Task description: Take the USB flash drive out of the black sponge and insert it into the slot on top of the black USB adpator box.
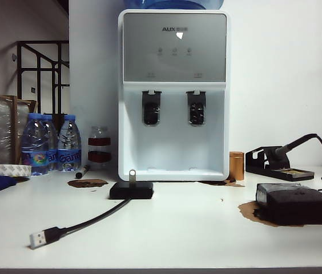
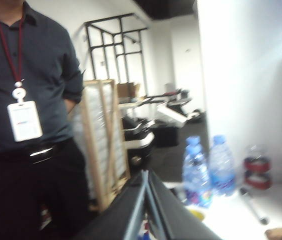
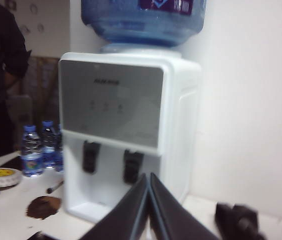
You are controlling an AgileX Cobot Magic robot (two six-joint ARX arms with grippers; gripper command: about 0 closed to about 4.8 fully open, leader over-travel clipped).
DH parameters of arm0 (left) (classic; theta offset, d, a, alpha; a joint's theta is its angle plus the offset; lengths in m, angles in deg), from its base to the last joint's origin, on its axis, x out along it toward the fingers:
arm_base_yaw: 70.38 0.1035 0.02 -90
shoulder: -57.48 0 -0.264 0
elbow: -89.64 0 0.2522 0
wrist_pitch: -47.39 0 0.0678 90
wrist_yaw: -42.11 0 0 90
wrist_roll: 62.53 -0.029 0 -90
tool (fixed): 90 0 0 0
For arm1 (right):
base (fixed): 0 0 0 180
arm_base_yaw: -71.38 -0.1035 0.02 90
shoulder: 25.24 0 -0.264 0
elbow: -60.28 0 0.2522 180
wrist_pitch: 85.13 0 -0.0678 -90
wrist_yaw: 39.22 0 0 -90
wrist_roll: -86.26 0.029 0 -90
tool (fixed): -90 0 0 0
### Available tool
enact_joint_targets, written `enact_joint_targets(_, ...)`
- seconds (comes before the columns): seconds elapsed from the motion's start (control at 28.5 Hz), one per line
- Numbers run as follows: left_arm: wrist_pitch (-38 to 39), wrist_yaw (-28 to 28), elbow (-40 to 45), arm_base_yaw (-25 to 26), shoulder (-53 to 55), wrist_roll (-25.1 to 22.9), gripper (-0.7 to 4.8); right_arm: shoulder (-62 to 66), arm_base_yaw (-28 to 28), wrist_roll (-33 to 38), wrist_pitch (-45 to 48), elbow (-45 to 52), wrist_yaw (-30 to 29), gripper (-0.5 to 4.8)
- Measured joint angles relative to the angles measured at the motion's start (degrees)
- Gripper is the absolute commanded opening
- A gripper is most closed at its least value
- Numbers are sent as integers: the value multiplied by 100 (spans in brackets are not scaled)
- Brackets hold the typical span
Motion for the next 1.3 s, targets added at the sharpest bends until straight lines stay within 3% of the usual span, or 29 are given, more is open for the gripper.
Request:
enact_joint_targets(0.14, -245, -315, 382, 264, 0, -114, -4, -413, 232, 479, 275, 636, 337, -2)
enact_joint_targets(0.35, -1401, -1550, 1296, 1248, -2, -293, -4, -660, 319, 728, 413, 1237, 540, -2)
enact_joint_targets(0.49, -1364, -2256, 1325, 1773, -7, -179, -4, -767, 319, 756, 542, 1530, 704, -2)
enact_joint_targets(0.67, -1029, -2203, 1325, 1322, -7, -55, -4, -1158, 332, 866, 387, 1851, 844, -2)
enact_joint_targets(0.98, 841, -2192, 1325, 1235, -7, 136, -4, -2201, 332, 839, -553, 1851, 857, -2)
enact_joint_targets(1.3, 975, -2302, 1325, 1222, -7, 149, -4, -2188, 44, 1300, -1370, 1851, 444, -1)
